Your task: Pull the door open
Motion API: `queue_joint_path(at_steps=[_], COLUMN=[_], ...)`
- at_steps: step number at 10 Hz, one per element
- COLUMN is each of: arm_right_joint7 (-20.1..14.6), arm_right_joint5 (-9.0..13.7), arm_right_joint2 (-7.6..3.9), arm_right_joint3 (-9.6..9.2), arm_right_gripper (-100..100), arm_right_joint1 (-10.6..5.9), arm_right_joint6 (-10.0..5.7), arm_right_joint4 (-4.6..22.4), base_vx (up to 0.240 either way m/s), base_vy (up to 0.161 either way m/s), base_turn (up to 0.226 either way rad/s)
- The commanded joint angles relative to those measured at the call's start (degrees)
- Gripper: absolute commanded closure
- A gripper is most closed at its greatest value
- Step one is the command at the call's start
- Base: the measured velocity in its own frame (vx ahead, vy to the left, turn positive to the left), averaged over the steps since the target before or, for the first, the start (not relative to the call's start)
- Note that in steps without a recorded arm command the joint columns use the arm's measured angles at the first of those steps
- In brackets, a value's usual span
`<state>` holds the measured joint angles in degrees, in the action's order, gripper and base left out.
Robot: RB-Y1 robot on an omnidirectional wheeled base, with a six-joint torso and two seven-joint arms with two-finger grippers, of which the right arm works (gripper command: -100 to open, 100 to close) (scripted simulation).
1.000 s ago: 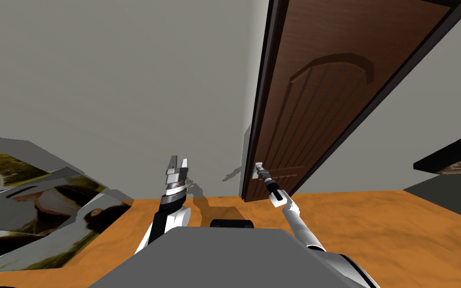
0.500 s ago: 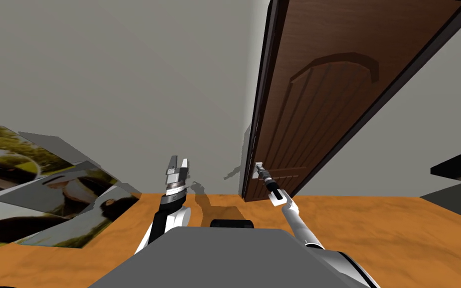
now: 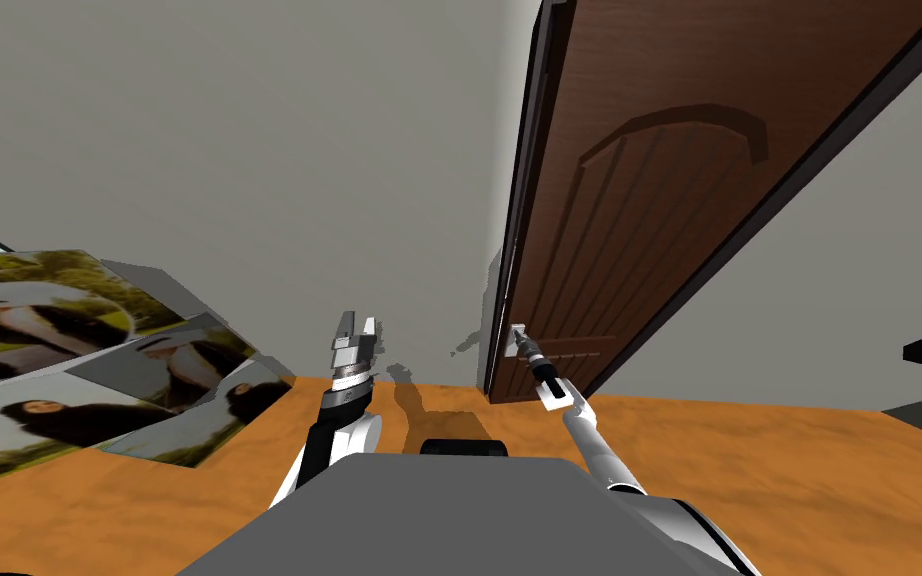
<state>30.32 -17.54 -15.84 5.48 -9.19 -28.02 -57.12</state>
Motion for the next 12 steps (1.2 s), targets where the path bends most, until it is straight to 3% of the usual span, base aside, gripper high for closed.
queue_joint_path(at_steps=[1, 12], arm_right_joint7=[-2.69, -18.44], arm_right_joint5=[1.51, 12.17], arm_right_joint2=[0.14, -0.01], arm_right_joint3=[-0.26, -1.38], arm_right_gripper=[100, 100], arm_right_joint1=[-0.28, -1.95], arm_right_joint6=[-0.12, -0.12], arm_right_joint4=[0.32, 2.33], base_vx=[-0.057, -0.063], base_vy=[-0.028, -0.044], base_turn=[0.060, 0.091])
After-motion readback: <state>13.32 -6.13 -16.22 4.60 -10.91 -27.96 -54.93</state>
